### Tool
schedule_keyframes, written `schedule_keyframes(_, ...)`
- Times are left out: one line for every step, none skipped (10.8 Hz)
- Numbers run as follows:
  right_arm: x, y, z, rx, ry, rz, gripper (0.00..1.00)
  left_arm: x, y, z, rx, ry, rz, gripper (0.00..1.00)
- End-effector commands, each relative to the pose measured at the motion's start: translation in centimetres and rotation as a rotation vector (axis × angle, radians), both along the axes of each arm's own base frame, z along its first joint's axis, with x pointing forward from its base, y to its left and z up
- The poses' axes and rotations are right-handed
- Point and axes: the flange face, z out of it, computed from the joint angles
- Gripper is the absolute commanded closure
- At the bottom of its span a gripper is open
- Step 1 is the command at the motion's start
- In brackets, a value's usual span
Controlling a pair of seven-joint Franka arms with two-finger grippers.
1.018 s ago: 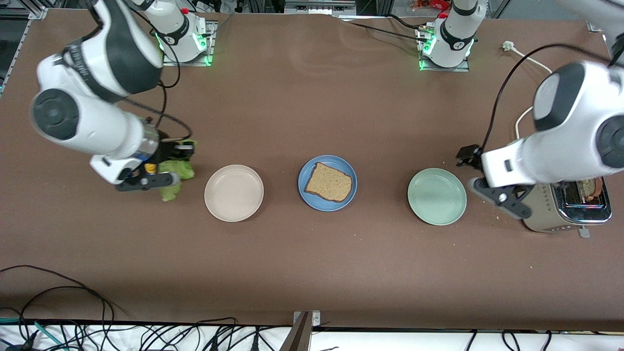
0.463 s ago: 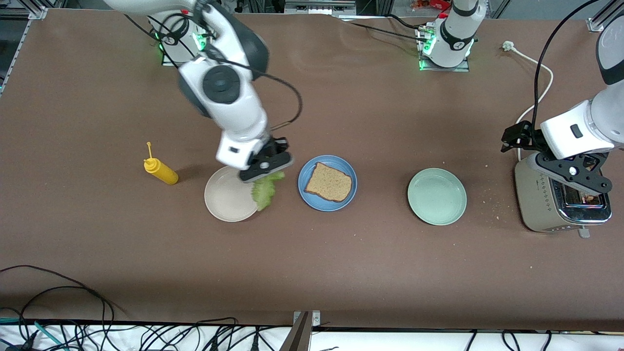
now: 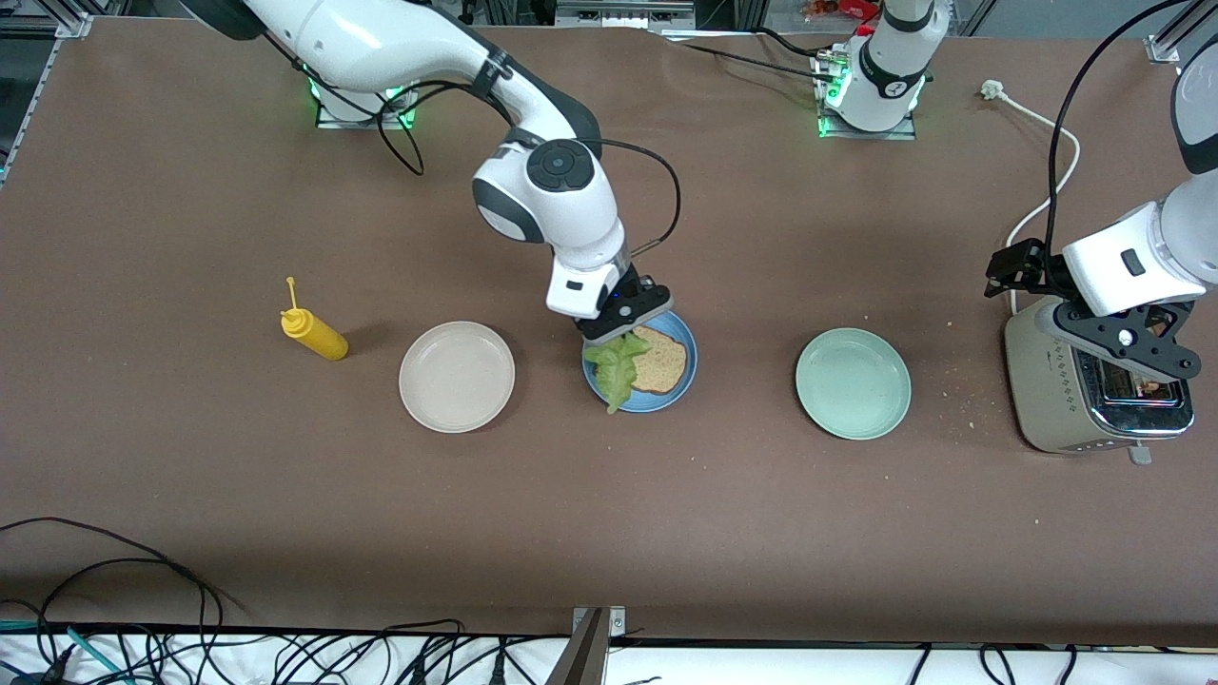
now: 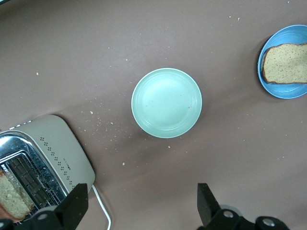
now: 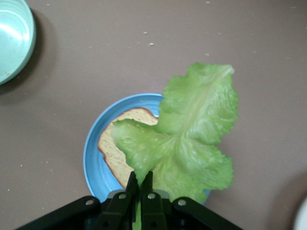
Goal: Make sandwich in blue plate with both arms
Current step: 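Carry the lettuce with the right gripper and lower it onto the bread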
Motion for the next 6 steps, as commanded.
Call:
schedule_keyframes(-0.6,2.1,-4.0,0.041,-0.071,0.068,1.00,-0.5,0.0,0.4,0.028,0.002,-0.004,0.00)
schedule_keyframes(-1.0,2.4,-5.7,0.021,-0.088,0.104,1.00,-0.5,0.0,0.4,0.028,0.002,-0.004,0.00)
schedule_keyframes(-1.0,2.4,-7.0,0.006,-0.110,0.133,1.00,-0.4,0.3,0.4,0.029,0.003,0.001,0.00)
schedule_keyframes(-1.1,2.5,-7.9,0.010,-0.106,0.124,1.00,-0.4,0.5,0.4,0.029,0.003,0.004,0.00)
schedule_keyframes(-1.5,2.9,-8.5,0.018,-0.087,0.092,1.00,-0.4,0.5,0.4,0.027,0.003,0.004,0.00)
schedule_keyframes(-2.1,3.4,-8.5,0.026,-0.077,0.067,1.00,-0.4,0.5,0.4,0.027,0.003,0.004,0.00)
